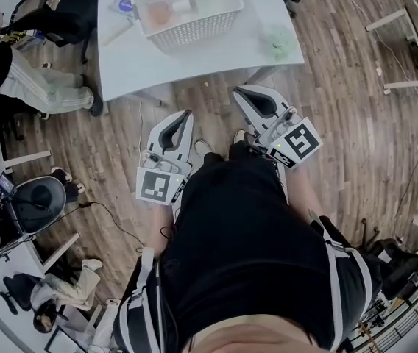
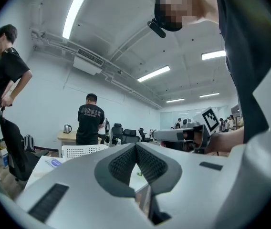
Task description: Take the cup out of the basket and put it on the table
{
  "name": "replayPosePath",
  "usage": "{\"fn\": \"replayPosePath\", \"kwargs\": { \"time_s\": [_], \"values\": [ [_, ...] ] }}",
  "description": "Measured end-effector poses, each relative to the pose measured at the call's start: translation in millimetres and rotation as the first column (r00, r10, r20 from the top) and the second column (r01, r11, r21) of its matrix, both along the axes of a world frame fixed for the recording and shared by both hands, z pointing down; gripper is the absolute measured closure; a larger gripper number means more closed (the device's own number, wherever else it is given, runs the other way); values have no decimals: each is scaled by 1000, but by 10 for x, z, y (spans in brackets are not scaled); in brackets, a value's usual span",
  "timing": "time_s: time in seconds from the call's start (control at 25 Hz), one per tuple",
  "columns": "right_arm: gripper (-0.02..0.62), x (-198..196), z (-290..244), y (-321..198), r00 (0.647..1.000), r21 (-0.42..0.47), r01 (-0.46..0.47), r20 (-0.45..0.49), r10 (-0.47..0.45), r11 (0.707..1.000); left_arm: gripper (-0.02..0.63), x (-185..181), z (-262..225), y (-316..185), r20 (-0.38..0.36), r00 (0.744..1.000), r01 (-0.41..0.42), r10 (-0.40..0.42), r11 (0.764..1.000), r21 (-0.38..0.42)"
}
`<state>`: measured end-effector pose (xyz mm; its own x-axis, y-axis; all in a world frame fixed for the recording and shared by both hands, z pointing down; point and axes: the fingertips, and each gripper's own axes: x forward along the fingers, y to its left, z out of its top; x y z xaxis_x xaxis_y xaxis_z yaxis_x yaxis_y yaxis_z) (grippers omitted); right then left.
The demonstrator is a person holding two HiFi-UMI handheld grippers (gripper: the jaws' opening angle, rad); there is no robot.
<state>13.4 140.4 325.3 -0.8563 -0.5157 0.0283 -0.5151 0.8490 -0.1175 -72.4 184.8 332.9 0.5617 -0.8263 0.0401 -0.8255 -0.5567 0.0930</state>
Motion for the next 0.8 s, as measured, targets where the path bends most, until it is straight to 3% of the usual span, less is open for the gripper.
{"fn": "replayPosePath", "kwargs": {
  "time_s": [0.28,0.8],
  "values": [
    [577,-137,40,41,1000,-4,-1,-18,1,1000,586,-111,94,69,-7,1000,-17,17,1000,-22],
    [577,-148,24,-409,999,16,43,10,-43,999,586,-130,50,-293,-29,998,53,-54,998,-32]
  ]
}}
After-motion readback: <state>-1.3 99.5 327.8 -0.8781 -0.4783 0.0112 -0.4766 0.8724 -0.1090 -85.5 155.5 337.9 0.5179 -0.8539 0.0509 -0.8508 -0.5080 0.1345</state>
